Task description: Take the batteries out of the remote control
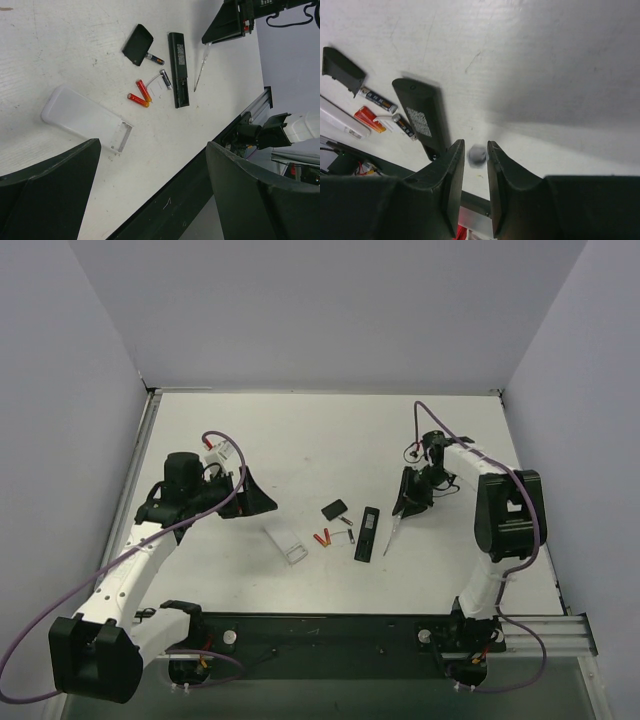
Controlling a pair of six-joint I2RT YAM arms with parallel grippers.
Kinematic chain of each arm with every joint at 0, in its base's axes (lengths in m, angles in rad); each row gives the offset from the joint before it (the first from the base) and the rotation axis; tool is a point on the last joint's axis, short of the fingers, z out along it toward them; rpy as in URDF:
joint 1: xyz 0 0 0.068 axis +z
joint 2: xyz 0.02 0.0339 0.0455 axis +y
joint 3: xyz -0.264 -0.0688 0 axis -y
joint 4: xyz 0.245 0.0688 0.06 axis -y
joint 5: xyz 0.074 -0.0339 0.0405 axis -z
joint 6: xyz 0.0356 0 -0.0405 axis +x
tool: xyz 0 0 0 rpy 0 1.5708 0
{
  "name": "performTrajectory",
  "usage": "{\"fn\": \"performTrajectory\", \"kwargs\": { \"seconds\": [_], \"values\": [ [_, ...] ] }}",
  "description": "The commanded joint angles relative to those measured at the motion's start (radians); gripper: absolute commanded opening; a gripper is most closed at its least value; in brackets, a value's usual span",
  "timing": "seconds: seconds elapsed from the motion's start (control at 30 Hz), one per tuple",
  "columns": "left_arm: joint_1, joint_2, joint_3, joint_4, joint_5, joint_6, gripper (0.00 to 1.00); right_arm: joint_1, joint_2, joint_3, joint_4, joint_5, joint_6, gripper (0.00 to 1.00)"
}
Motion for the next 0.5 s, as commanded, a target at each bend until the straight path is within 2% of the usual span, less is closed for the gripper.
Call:
{"fn": "performTrajectory", "kwargs": {
  "seconds": [0.0,0.07,0.13,0.47],
  "values": [
    [0.006,-0.021,-0.003,0.048,0.035,0.018,0.97,-0.009,0.042,0.084,-0.086,0.018,-0.02,0.24],
    [0.006,-0.02,-0.004,0.051,0.035,0.019,0.97,-0.009,0.042,0.094,-0.093,0.058,-0.012,0.34],
    [0.008,-0.015,-0.003,0.051,0.035,0.018,0.97,-0.008,0.028,0.097,-0.095,0.07,-0.01,0.37],
    [0.008,-0.027,-0.004,0.057,0.038,0.016,0.98,0.011,-0.111,0.082,-0.097,0.104,0.017,0.39]
  ]
}}
